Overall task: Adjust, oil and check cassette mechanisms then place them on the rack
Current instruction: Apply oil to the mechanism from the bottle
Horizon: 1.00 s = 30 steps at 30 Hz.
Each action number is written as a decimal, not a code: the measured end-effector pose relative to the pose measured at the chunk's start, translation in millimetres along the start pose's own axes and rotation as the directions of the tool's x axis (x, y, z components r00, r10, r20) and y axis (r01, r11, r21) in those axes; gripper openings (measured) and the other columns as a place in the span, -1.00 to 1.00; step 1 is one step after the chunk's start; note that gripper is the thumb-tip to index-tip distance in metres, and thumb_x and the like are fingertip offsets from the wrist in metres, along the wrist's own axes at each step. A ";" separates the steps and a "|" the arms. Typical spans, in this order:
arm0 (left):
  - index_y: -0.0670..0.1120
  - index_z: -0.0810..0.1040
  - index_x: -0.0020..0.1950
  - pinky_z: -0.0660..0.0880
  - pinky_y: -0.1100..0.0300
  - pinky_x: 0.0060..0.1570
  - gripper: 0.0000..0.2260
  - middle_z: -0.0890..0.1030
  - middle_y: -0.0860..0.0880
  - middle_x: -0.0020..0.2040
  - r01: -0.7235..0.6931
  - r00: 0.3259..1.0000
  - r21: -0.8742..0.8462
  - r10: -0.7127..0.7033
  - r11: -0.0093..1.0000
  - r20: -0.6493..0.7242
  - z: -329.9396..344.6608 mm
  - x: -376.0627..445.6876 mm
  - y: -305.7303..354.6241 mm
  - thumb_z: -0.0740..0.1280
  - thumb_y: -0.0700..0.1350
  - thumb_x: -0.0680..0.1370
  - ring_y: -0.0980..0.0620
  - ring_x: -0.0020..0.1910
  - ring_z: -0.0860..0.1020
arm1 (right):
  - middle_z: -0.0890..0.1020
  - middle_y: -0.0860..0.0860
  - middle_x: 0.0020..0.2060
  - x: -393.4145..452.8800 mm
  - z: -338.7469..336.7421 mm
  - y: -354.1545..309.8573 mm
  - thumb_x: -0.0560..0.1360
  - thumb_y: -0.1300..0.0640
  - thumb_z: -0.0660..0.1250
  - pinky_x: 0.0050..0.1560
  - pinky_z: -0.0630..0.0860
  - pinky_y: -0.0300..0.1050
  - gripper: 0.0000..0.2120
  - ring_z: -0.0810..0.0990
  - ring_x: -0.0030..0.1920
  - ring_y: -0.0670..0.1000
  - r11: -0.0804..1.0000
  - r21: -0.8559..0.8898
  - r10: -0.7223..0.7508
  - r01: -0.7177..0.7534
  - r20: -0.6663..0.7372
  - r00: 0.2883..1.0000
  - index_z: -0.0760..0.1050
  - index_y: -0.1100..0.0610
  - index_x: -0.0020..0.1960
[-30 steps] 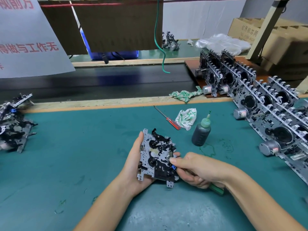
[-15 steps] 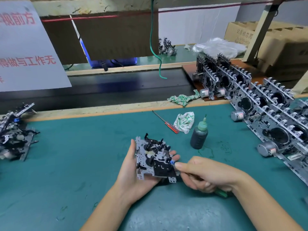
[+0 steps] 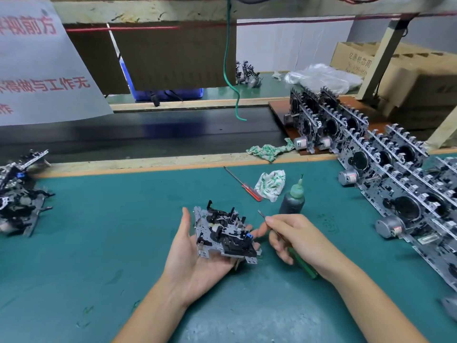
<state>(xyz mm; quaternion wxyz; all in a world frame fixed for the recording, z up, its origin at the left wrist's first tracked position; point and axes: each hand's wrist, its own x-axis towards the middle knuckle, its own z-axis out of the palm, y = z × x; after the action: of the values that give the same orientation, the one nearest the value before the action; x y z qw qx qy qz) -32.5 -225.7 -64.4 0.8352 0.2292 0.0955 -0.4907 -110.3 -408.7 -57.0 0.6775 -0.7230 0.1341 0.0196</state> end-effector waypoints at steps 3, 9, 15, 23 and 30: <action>-0.35 0.57 0.15 0.39 -0.29 0.22 -0.20 0.50 -0.38 0.24 -0.032 0.999 0.069 0.033 0.997 -0.013 -4.1 3.1 2.1 0.09 0.39 0.46 -0.38 0.18 0.52 | 0.55 0.00 -0.49 0.5 4.7 5.7 0.60 0.03 0.19 -0.41 0.46 -0.11 -0.64 0.46 -0.49 -0.05 0.885 -0.420 -0.291 0.201 -0.163 0.943 0.65 0.11 -0.24; -0.29 0.51 0.27 0.34 -0.21 0.29 -0.34 0.45 -0.35 0.33 -0.009 1.000 0.185 0.010 0.983 -0.006 -9.1 6.2 7.8 0.11 0.26 0.53 -0.35 0.29 0.44 | 0.46 -0.09 -0.15 -1.6 3.6 2.8 0.37 -0.02 0.42 -0.13 0.36 -0.25 -0.70 0.43 -0.15 -0.06 0.726 -0.613 -0.684 0.312 -0.595 0.423 0.36 -0.05 0.01; -0.31 0.43 0.35 0.31 -0.26 0.31 -0.37 0.38 -0.37 0.37 0.029 0.995 0.223 -0.050 0.974 0.091 -11.4 5.5 6.6 0.07 0.20 0.58 -0.37 0.33 0.39 | 0.60 -0.01 -0.03 7.8 -3.2 11.6 0.37 0.33 0.47 0.06 0.46 -0.19 -0.59 0.56 -0.10 -0.13 0.987 -0.137 -0.139 0.077 -0.528 0.838 0.31 0.01 -0.01; -0.31 0.46 0.32 0.31 -0.27 0.30 -0.37 0.40 -0.38 0.35 0.037 0.990 0.226 -0.066 0.973 0.121 -12.3 6.8 4.9 0.06 0.20 0.58 -0.39 0.31 0.40 | 0.52 -0.07 -0.44 -0.5 -5.4 -4.7 0.47 0.19 0.38 -0.46 0.36 -0.25 -0.82 0.38 -0.50 -0.09 0.931 0.080 -0.248 0.357 -0.580 0.776 0.49 -0.09 -0.08; -0.31 0.49 0.30 0.40 -0.24 0.24 -0.36 0.42 -0.38 0.33 0.041 0.992 0.226 -0.066 0.973 0.106 -12.6 8.0 5.2 0.07 0.22 0.56 -0.38 0.28 0.44 | 0.41 -0.04 -0.48 -0.8 8.4 -14.5 0.26 -0.07 0.40 -0.65 0.24 -0.34 -0.75 0.28 -0.61 -0.14 0.550 0.791 0.112 0.268 -0.388 0.915 0.46 0.10 -0.28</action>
<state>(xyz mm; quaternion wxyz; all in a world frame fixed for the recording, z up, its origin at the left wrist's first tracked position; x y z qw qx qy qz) -23.2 -223.7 -77.0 0.7946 0.2909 -0.0013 -0.5329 -106.6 -399.6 -43.4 0.8959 -0.3098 0.2276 -0.2228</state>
